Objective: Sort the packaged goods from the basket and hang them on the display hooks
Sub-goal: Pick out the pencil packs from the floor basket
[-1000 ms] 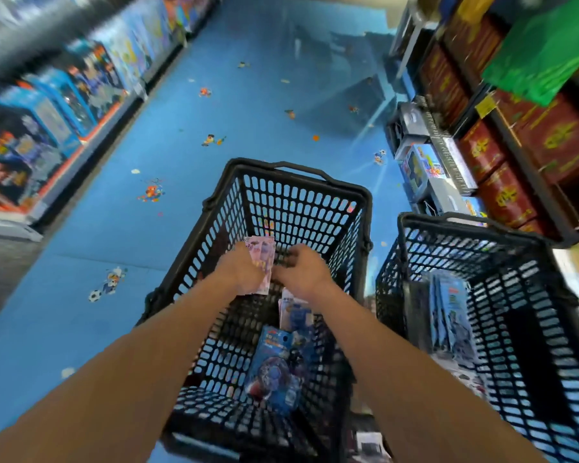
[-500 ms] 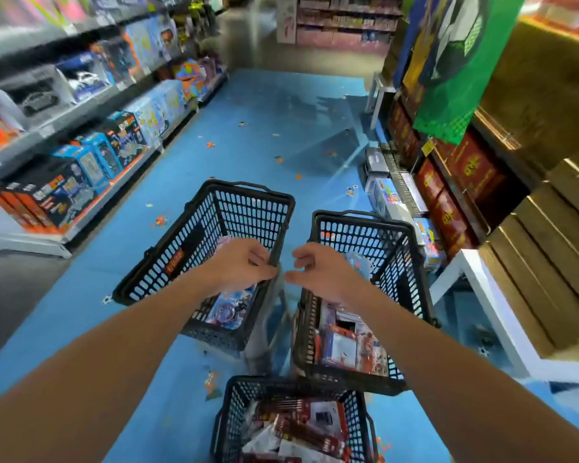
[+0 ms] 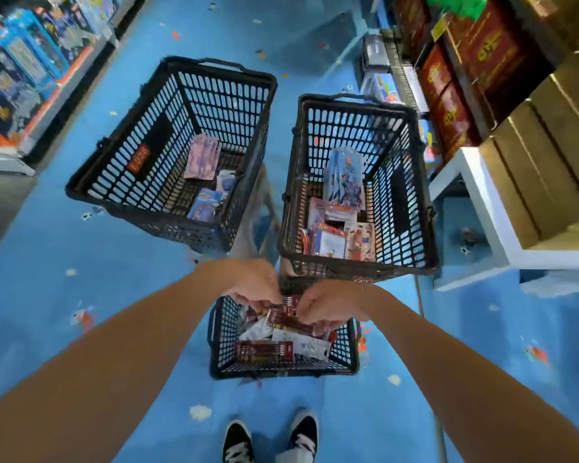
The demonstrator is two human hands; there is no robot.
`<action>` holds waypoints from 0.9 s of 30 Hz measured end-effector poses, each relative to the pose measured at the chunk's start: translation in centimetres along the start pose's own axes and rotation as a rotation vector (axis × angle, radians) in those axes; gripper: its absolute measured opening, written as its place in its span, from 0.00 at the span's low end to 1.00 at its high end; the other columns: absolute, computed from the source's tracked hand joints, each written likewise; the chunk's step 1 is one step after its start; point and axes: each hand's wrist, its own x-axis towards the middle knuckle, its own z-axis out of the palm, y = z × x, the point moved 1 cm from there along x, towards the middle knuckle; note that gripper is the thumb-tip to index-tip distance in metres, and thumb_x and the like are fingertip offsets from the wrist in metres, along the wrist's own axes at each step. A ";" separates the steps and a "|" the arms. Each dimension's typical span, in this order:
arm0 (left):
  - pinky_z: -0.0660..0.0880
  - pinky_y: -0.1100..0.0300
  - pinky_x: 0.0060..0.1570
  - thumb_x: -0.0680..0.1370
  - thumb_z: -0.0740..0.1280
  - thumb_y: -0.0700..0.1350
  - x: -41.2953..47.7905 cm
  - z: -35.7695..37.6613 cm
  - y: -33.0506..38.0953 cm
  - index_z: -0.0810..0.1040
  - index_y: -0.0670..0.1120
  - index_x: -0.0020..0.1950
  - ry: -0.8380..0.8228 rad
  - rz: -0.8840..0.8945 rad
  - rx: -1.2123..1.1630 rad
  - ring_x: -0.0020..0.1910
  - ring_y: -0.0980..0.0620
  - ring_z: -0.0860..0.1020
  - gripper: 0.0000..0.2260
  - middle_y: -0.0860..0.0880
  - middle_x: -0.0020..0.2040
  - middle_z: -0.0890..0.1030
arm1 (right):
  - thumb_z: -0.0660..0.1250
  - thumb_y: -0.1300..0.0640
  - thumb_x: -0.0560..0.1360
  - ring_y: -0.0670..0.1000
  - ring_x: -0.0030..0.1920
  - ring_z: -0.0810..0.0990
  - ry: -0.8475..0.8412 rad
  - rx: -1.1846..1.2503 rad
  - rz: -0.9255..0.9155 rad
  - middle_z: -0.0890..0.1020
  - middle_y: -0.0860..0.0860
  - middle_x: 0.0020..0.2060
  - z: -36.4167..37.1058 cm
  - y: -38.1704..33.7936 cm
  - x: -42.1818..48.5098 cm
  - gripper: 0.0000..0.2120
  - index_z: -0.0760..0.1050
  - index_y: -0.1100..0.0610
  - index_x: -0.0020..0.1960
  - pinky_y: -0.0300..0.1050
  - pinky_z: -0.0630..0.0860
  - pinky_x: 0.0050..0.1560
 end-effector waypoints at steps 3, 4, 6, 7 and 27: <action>0.65 0.56 0.34 0.78 0.70 0.49 4.7 3.0 -3.9 0.73 0.46 0.34 0.042 -0.007 0.160 0.31 0.48 0.69 0.15 0.46 0.32 0.70 | 0.66 0.56 0.80 0.55 0.49 0.81 0.049 0.008 0.015 0.81 0.56 0.45 3.9 2.7 4.6 0.13 0.80 0.65 0.57 0.42 0.77 0.49; 0.66 0.55 0.35 0.78 0.70 0.50 6.0 4.1 -5.1 0.75 0.45 0.35 0.059 -0.019 0.202 0.33 0.47 0.69 0.14 0.46 0.32 0.70 | 0.66 0.57 0.80 0.53 0.47 0.78 0.083 -0.009 0.011 0.79 0.55 0.44 5.2 3.6 6.1 0.13 0.81 0.66 0.57 0.41 0.73 0.46; 0.66 0.57 0.36 0.78 0.69 0.49 8.7 6.3 -7.5 0.79 0.42 0.41 0.069 -0.036 0.252 0.38 0.46 0.72 0.12 0.46 0.35 0.73 | 0.68 0.56 0.78 0.53 0.43 0.76 0.162 -0.016 0.056 0.77 0.55 0.40 7.6 5.7 9.7 0.12 0.82 0.66 0.52 0.43 0.69 0.42; 0.68 0.57 0.36 0.79 0.69 0.49 10.1 7.4 -8.7 0.81 0.39 0.47 0.060 -0.040 0.269 0.41 0.45 0.75 0.12 0.44 0.39 0.76 | 0.68 0.56 0.76 0.54 0.41 0.76 0.187 -0.005 0.087 0.75 0.56 0.37 8.8 6.7 11.5 0.11 0.81 0.65 0.46 0.44 0.69 0.41; 0.76 0.51 0.59 0.81 0.67 0.41 45.6 25.9 -24.5 0.77 0.44 0.65 -0.029 -0.047 0.631 0.57 0.44 0.78 0.12 0.42 0.63 0.78 | 0.70 0.52 0.75 0.56 0.48 0.82 0.110 -0.555 0.048 0.81 0.52 0.44 21.1 24.7 46.1 0.06 0.76 0.54 0.47 0.45 0.77 0.47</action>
